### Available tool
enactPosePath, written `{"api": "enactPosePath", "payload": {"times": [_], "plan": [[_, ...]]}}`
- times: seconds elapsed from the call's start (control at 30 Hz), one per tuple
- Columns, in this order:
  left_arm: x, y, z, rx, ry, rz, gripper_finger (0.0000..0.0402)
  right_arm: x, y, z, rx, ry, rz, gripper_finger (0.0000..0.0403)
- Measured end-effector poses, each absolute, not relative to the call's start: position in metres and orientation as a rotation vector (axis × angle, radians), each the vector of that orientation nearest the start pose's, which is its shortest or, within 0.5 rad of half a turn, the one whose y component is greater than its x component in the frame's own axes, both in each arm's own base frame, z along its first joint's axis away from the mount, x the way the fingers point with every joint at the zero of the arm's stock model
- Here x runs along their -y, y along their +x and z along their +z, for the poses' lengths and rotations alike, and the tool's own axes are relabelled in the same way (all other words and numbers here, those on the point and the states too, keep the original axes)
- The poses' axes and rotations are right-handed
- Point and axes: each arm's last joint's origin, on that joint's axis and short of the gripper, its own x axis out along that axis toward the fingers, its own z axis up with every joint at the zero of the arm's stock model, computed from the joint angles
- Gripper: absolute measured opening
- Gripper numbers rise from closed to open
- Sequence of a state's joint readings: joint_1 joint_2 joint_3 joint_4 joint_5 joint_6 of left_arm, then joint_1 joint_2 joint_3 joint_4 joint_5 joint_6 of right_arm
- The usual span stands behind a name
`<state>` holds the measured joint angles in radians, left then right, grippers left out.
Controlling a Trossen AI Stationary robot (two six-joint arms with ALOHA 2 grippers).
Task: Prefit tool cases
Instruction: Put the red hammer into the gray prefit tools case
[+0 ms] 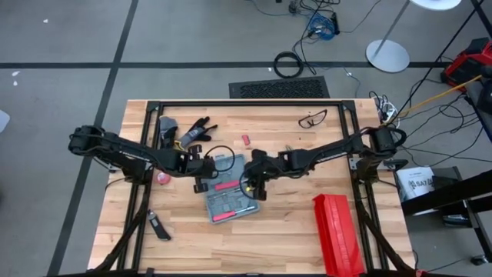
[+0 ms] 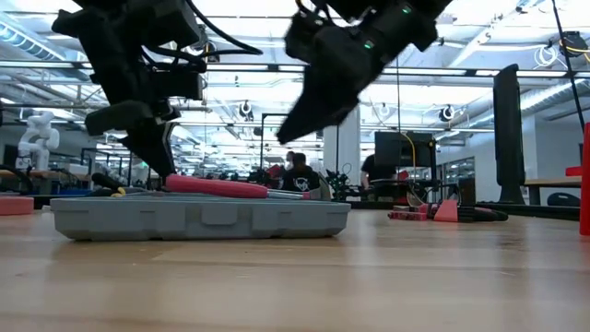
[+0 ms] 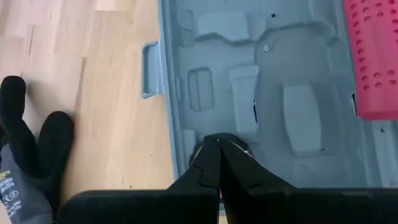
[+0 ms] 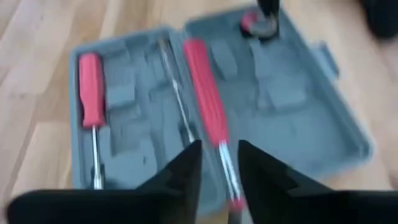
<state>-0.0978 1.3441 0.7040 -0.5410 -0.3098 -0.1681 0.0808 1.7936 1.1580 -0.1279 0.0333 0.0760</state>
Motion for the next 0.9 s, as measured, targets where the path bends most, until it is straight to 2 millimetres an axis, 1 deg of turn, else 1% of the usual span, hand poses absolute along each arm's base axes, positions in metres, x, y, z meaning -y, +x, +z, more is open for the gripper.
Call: {"api": "enactPosePath", "payload": {"times": [0.1,0.17,0.27,0.33,0.4,0.5,0.6,0.63,0.77,0.9], "plan": [[0.014,0.228,0.173,-1.142,0.11,0.271,0.0,-0.038,0.396,0.197,-0.753,-0.067,-0.001,0.0144],[0.013,0.226,0.17,-1.155,0.112,0.271,0.0,-0.045,0.408,0.195,-0.762,-0.14,-0.001,0.0163],[0.013,0.221,0.163,-1.183,0.094,0.261,0.0,-0.052,0.426,0.191,-0.8,-0.182,-0.006,0.0175],[0.013,0.216,0.157,-1.207,0.073,0.265,0.0,-0.055,0.434,0.183,-0.868,-0.199,-0.017,0.0176],[0.014,0.212,0.152,-1.222,0.052,0.267,0.0,-0.058,0.441,0.177,-0.911,-0.207,-0.014,0.0171],[0.016,0.21,0.149,-1.223,0.039,0.272,0.0,-0.062,0.45,0.174,-0.929,-0.216,-0.017,0.0161],[0.019,0.208,0.148,-1.223,0.036,0.272,0.0,-0.062,0.454,0.163,-0.974,-0.223,-0.034,0.0151],[0.021,0.208,0.148,-1.222,0.034,0.27,0.0,-0.062,0.456,0.163,-0.972,-0.219,-0.043,0.0148],[0.027,0.208,0.148,-1.211,0.031,0.264,0.0,-0.061,0.456,0.159,-0.995,-0.197,-0.054,0.0127],[0.031,0.207,0.15,-1.199,0.023,0.258,0.0,-0.059,0.453,0.158,-1.023,-0.193,-0.052,0.0084]]}}
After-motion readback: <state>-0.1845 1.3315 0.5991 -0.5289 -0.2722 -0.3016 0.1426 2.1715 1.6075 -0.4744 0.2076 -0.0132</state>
